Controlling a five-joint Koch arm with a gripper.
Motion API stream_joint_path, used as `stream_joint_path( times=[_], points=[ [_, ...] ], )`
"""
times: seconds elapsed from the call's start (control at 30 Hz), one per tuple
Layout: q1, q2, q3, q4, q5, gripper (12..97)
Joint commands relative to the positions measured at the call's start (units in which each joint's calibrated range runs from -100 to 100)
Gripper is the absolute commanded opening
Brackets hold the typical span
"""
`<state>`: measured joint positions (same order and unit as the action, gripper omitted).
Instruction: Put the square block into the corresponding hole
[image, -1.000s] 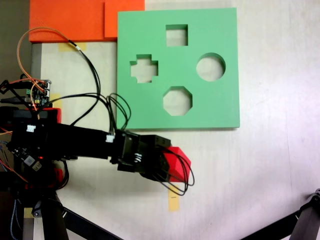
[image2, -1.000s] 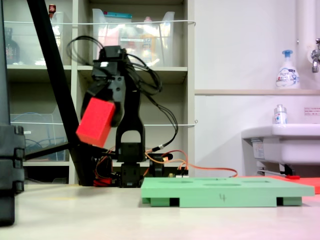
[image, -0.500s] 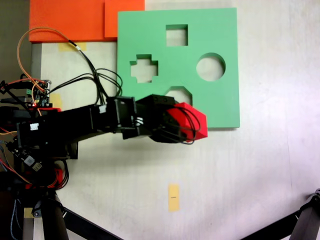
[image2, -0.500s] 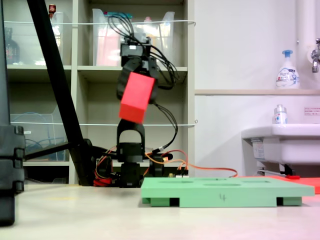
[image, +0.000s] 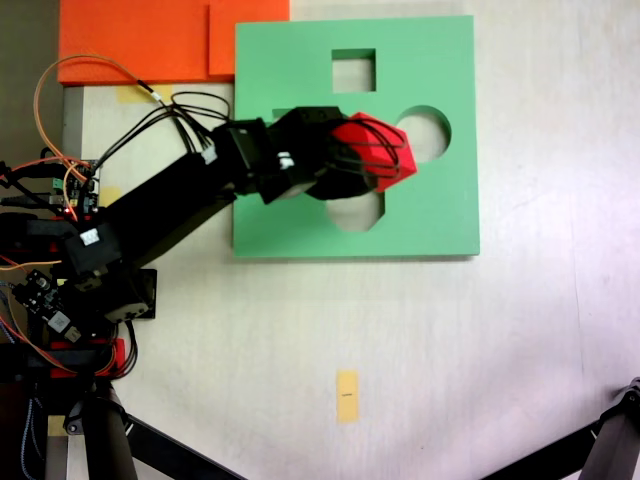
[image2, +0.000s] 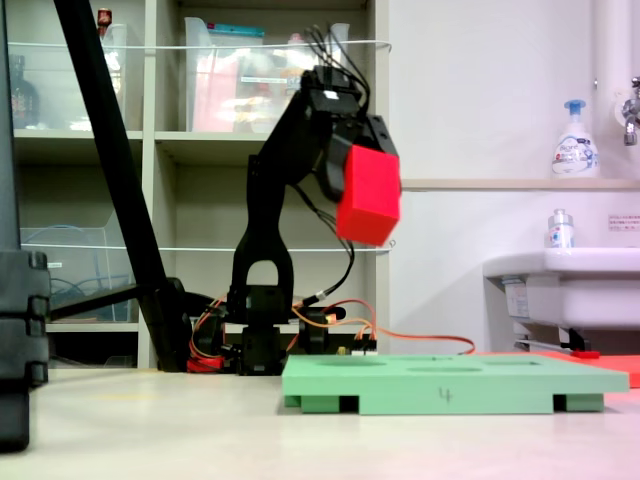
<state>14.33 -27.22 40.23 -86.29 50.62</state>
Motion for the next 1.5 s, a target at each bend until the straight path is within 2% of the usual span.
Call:
stream_joint_path(
  times=[0.0, 0.63, 1.47],
  points=[
    [1.3, 0.7, 4.3, 0.0, 1.8, 26.0],
    [8.1, 14.4, 4.4, 3.9, 14.3, 26.0],
    [9.2, 29.5, 20.1, 9.4, 22.0, 28.1]
  ],
)
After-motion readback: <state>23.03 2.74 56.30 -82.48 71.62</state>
